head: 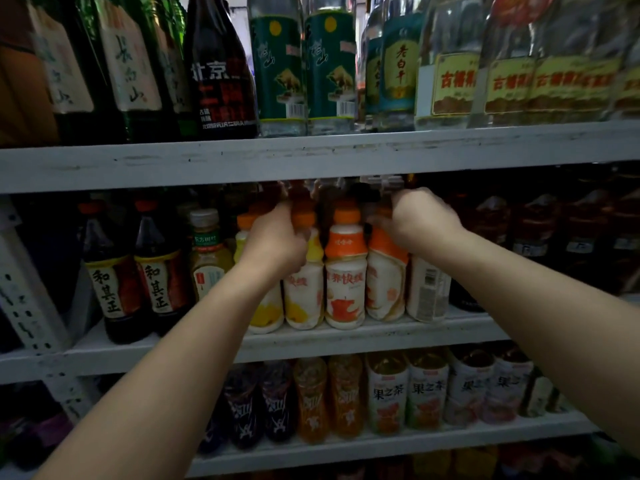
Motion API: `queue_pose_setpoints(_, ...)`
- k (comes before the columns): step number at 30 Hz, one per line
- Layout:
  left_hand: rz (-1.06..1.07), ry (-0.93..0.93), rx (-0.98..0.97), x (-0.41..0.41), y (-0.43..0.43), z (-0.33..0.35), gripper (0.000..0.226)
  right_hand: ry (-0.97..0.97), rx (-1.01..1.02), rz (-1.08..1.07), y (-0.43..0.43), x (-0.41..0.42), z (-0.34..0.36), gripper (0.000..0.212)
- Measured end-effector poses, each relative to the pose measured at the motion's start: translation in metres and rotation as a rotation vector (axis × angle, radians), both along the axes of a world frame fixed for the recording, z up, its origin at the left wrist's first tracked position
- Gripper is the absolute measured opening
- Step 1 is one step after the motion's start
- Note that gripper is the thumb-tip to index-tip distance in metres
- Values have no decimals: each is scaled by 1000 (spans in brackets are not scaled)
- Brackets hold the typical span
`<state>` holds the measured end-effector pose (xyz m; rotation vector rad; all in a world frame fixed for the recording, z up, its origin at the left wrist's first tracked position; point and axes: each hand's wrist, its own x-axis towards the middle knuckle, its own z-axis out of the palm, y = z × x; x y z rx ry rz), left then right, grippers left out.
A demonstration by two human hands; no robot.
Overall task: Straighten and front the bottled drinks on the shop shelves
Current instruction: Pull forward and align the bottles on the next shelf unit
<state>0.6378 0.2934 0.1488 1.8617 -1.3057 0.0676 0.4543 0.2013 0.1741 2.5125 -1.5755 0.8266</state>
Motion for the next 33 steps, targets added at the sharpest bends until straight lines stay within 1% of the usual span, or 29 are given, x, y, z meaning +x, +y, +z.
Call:
queue_pose_setpoints(2, 2, 10, -24, -1, 1, -1, 33, -27, 45, 72, -7, -3, 1, 36)
queue_pose_setpoints(3, 0, 24, -38, -1, 1, 0, 33, -42, 65, 127, -10, -5, 3, 30)
queue_pose_setpoints(5, -11, 55, -70, 0, 2, 1, 30, -106, 171, 238, -16, -9, 7, 17)
queue_pose_setpoints(7, -14, 73, -92, 0, 2, 1, 29, -123, 275, 281, -20, -12, 11, 17)
queue_pose_setpoints(8, -14, 79, -104, 0, 2, 0, 28, -85, 282, 281, -20, -12, 12, 22)
queue_pose_setpoints(11, -28, 89, -147, 1, 3, -2, 30, 37, 264, 300, -21, -11, 16, 36)
queue_pose_setpoints(16, -16, 23, -136, 5, 3, 0, 41, 164, 228, 344, -17, -9, 20, 36)
queue_pose_setpoints(19, -58, 18, -51, 9, 3, 5, 39, 167, 213, 322, -15, -7, 18, 35)
queue_pose_setpoints(22, -125, 24, 46, 11, 2, 9, 39, 148, 47, 266, -17, -6, 7, 39)
queue_pose_setpoints(23, -134, 13, 45, 12, 2, 9, 39, 110, 14, 276, -18, -6, 4, 36)
queue_pose_setpoints(25, -121, -27, 13, 12, 3, 10, 35, 59, 14, 321, -22, -8, 2, 31)
queue_pose_setpoints(29, -55, -97, -60, 11, 3, 10, 24, 70, 50, 375, -24, -11, 4, 31)
queue_pose_setpoints(31, -37, -103, -76, 11, 3, 9, 25, 82, 66, 377, -23, -10, 3, 33)
queue_pose_setpoints(33, -37, -101, -89, 12, 3, 9, 26, 121, 43, 334, -20, -8, 3, 35)
